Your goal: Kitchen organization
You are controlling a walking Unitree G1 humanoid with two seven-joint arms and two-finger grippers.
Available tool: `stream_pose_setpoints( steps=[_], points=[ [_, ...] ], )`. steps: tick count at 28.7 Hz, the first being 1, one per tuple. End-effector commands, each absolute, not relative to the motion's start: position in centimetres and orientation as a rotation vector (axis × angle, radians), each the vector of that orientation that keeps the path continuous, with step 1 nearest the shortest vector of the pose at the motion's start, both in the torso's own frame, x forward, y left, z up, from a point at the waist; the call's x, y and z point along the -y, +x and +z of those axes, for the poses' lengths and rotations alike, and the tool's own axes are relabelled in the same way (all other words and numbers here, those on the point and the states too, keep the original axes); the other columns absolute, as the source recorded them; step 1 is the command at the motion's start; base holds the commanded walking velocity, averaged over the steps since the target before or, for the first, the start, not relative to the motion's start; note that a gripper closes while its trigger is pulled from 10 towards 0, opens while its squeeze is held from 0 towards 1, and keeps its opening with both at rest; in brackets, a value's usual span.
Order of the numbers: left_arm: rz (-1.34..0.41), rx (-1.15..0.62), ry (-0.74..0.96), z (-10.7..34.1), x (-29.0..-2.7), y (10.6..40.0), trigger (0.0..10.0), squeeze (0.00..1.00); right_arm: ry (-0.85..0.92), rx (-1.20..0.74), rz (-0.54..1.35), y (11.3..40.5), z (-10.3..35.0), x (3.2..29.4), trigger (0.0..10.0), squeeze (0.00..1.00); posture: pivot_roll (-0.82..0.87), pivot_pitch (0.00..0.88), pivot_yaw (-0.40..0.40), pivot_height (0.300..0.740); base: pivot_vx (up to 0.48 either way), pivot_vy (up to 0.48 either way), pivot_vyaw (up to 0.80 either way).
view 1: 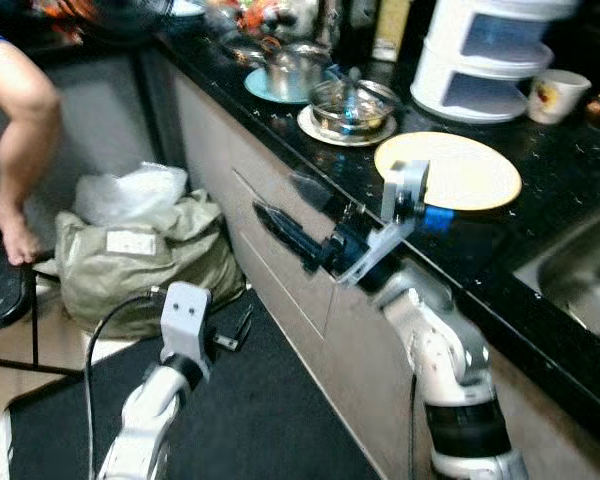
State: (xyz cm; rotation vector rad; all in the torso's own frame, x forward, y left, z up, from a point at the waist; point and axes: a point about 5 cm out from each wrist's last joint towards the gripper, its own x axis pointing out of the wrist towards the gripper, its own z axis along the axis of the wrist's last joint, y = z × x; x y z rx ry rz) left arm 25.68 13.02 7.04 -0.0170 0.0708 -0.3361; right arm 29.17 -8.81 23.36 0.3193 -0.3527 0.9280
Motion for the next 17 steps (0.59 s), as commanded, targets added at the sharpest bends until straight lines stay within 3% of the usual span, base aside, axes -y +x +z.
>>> stream_pose_setpoints(
  steps=[1,17],
  points=[
    [-0.320,-0.086,-0.012,6.7,-13.8,25.5,10.0,0.00,0.323,0.370,0.946,29.0,24.1,8.3,10.0,0.00,0.07,0.000,-0.022,0.740,0.394,0.000,0.00],
    [-0.336,-0.089,-0.008,6.6,-13.6,25.5,10.0,0.00,0.286,0.416,0.852,29.6,26.4,10.8,10.0,0.00,0.07,0.000,-0.019,0.740,0.400,0.000,0.00]
  ],
)
